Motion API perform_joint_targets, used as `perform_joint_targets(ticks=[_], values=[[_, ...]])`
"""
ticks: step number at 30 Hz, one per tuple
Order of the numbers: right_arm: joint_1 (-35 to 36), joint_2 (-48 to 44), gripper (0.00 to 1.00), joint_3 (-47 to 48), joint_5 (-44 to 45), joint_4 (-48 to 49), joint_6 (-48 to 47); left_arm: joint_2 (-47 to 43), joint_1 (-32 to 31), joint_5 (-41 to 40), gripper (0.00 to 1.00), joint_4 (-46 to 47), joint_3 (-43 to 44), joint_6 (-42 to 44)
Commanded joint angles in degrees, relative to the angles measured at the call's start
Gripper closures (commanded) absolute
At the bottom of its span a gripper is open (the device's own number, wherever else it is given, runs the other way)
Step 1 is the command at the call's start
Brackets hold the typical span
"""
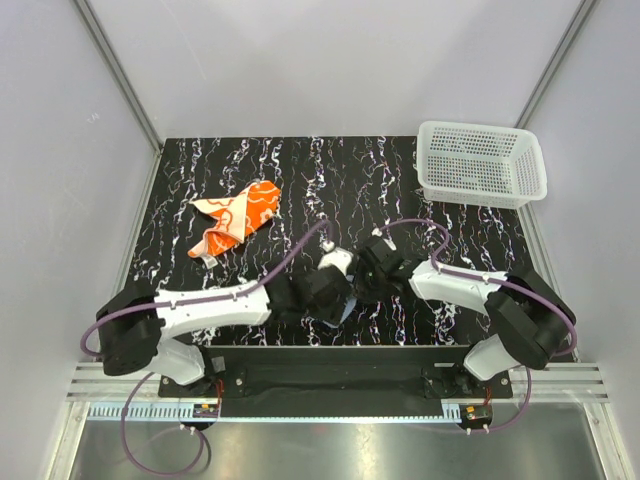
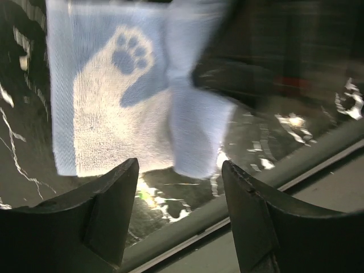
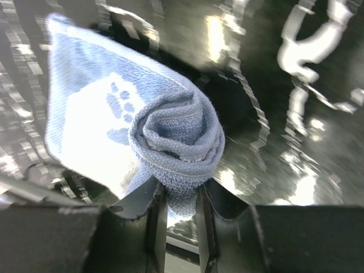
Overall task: Roll the towels
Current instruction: Roll the towel
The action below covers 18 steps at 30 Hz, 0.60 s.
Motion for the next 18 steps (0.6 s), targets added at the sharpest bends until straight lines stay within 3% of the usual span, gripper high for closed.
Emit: perform_joint_targets(ticks=[1, 6, 14, 18], values=[[1.9, -0.3, 0.72, 2.9, 7.6, -14.0, 1.5, 0.1, -9.3, -17.2, 0.35, -1.2, 4.6, 4.8], [2.6, 1.7, 0.72, 5.1, 6.9, -16.1, 1.4, 6.0, -14.8, -20.7, 0.34, 0.5, 8.2, 7.6], [2.9, 2.2, 0.72, 6.4, 4.8, -15.5, 0.7, 13.3, -18.5, -23.6, 0.34, 5.1, 8.3, 8.8], [2.9, 2.2, 0.71, 6.5, 3.0, -14.2, 0.6, 12.1, -20.7, -24.9, 0.35, 8.5, 7.2, 9.6]])
